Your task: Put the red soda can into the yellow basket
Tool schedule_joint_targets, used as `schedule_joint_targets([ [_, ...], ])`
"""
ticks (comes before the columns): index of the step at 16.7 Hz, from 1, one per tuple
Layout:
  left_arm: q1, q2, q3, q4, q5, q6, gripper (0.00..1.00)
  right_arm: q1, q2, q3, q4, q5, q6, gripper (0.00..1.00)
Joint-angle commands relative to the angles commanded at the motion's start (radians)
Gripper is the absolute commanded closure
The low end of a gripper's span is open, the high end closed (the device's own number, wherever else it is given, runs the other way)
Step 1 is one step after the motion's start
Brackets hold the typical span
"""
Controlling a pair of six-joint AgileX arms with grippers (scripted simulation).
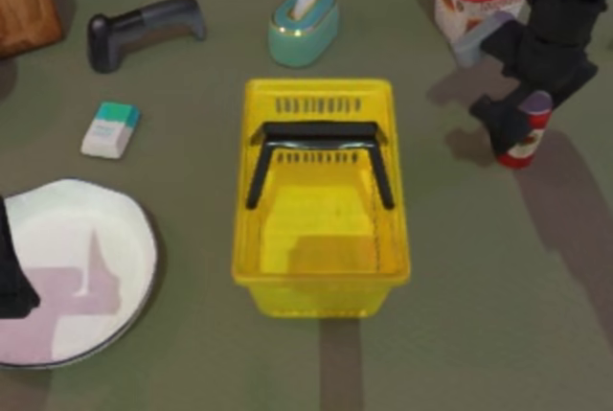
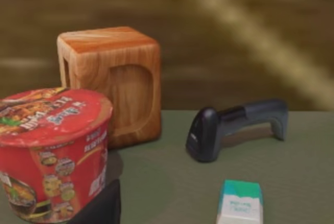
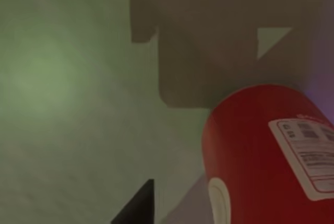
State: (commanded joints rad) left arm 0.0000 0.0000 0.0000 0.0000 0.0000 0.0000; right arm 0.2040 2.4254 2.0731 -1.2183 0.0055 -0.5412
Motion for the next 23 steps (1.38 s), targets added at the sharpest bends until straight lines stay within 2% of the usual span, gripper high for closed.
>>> schedule_joint_targets([
  [8,0.0,0.0,0.0,0.0,0.0,0.0,0.0,0.0,0.0,0.0,0.0,0.0,0.0,0.98],
  [18,0.0,0.0,0.0,0.0,0.0,0.0,0.0,-0.003,-0.001,0.0,0.0,0.0,0.001,1.0],
  [20,0.0,0.0,0.0,0.0,0.0,0.0,0.0,0.001,-0.004,-0.012,0.03,-0.02,0.009,1.0],
  [23,0.0,0.0,0.0,0.0,0.0,0.0,0.0,0.012,-0.019,-0.059,0.156,-0.098,0.045,1.0],
])
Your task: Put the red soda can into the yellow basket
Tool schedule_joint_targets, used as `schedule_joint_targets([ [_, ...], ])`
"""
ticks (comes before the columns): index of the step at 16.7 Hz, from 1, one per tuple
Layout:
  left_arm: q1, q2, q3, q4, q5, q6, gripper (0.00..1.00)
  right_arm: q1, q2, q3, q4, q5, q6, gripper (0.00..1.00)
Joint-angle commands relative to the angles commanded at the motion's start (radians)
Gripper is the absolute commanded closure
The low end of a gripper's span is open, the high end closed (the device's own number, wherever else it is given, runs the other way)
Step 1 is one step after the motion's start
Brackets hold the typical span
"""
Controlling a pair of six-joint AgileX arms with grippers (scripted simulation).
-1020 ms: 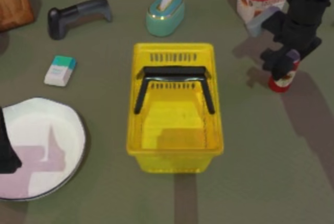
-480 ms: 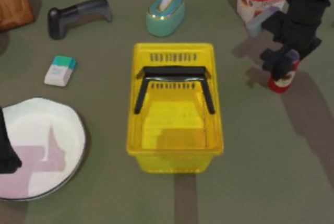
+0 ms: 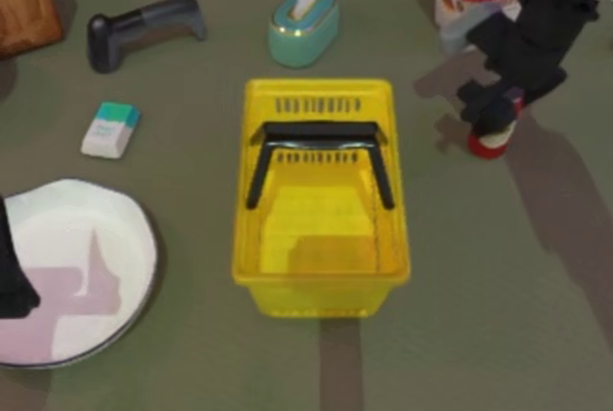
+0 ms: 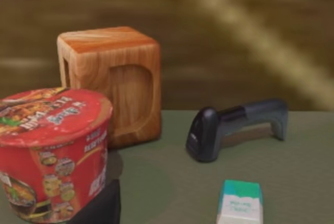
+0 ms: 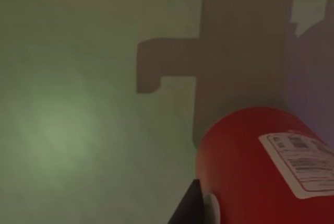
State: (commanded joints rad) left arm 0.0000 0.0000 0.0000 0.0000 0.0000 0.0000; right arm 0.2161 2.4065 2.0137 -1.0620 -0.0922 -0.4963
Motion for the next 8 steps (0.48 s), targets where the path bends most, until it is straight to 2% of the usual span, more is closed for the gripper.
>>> schedule_joint_targets([
  [3,0.0,0.0,0.0,0.0,0.0,0.0,0.0,0.014,-0.023,-0.079,0.222,-0.124,0.064,1.0],
  [8,0.0,0.0,0.0,0.0,0.0,0.0,0.0,0.044,-0.079,-0.266,0.743,-0.399,0.215,1.0],
])
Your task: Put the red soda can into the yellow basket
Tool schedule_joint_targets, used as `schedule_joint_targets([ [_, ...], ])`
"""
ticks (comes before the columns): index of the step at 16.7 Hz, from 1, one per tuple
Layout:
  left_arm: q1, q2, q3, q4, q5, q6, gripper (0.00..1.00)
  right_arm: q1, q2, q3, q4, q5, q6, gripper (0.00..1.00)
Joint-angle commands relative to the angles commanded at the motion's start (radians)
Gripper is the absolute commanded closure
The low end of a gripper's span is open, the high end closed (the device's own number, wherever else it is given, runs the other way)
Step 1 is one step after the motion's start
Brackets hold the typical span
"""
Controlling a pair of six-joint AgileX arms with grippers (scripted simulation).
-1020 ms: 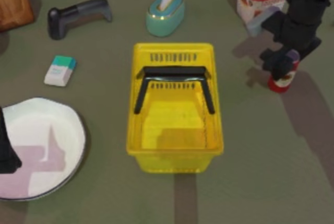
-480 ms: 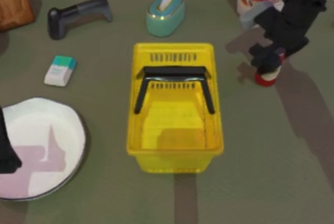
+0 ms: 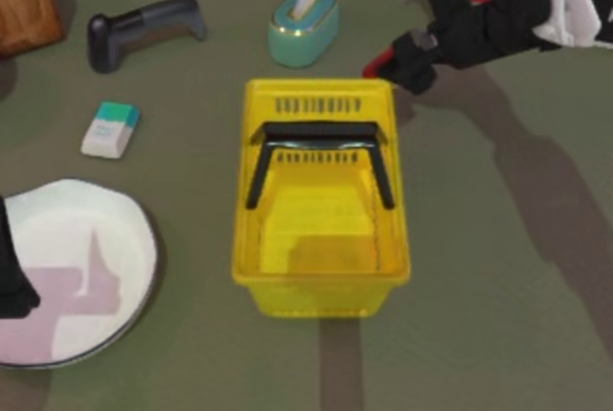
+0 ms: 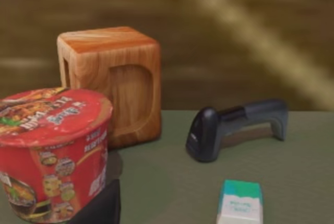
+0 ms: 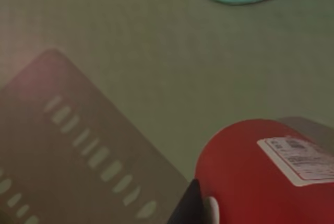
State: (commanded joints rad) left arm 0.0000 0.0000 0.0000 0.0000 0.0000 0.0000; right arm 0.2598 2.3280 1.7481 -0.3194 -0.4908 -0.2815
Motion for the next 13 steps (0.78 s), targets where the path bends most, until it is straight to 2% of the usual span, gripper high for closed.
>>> schedule_joint_targets([
  [5,0.0,0.0,0.0,0.0,0.0,0.0,0.0,0.031,-0.086,-0.211,0.547,-0.291,0.162,1.0],
  [8,0.0,0.0,0.0,0.0,0.0,0.0,0.0,0.047,-0.148,-0.317,0.817,-0.443,0.238,1.0],
  [11,0.0,0.0,0.0,0.0,0.0,0.0,0.0,0.059,-0.207,-0.39,1.006,-0.558,0.289,1.0],
  [13,0.0,0.0,0.0,0.0,0.0,0.0,0.0,0.064,-0.235,-0.418,1.08,-0.607,0.307,1.0],
])
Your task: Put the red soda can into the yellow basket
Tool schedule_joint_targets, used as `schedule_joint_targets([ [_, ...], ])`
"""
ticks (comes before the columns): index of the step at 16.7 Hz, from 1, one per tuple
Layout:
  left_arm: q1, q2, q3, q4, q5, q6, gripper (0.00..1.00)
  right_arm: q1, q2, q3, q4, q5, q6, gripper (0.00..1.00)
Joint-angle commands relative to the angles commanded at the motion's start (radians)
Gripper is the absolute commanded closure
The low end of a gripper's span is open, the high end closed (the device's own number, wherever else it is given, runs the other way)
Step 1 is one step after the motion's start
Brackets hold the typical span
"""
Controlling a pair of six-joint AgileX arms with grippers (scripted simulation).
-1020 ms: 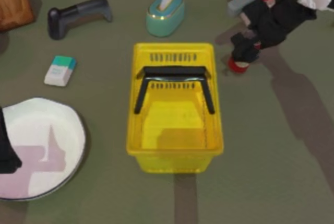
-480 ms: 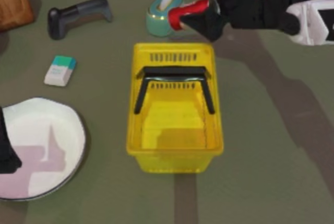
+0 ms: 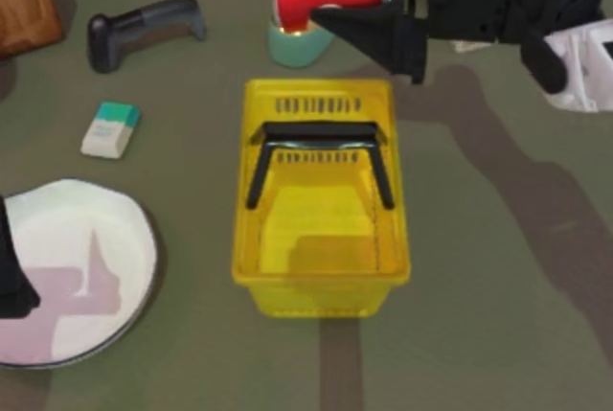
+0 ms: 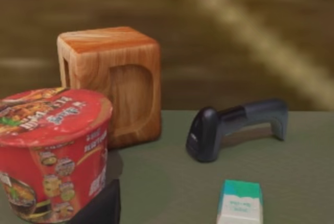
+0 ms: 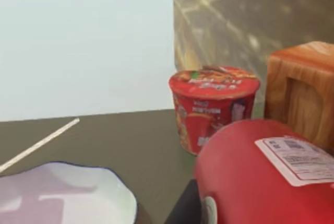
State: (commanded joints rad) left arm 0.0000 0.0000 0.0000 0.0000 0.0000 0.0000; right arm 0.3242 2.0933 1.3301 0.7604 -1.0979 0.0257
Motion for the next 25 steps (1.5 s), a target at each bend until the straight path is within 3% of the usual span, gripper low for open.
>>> schedule_joint_targets([
  [2,0.0,0.0,0.0,0.0,0.0,0.0,0.0,0.002,-0.014,-0.012,0.031,-0.021,0.007,1.0],
  [8,0.0,0.0,0.0,0.0,0.0,0.0,0.0,-0.002,0.006,-0.012,0.045,-0.022,0.008,1.0],
  [15,0.0,0.0,0.0,0.0,0.0,0.0,0.0,0.005,0.201,-0.076,0.311,-0.018,0.003,1.0],
  [21,0.0,0.0,0.0,0.0,0.0,0.0,0.0,0.007,0.229,-0.088,0.343,-0.017,0.003,1.0],
  [25,0.0,0.0,0.0,0.0,0.0,0.0,0.0,0.007,0.229,-0.088,0.343,-0.017,0.003,0.7],
])
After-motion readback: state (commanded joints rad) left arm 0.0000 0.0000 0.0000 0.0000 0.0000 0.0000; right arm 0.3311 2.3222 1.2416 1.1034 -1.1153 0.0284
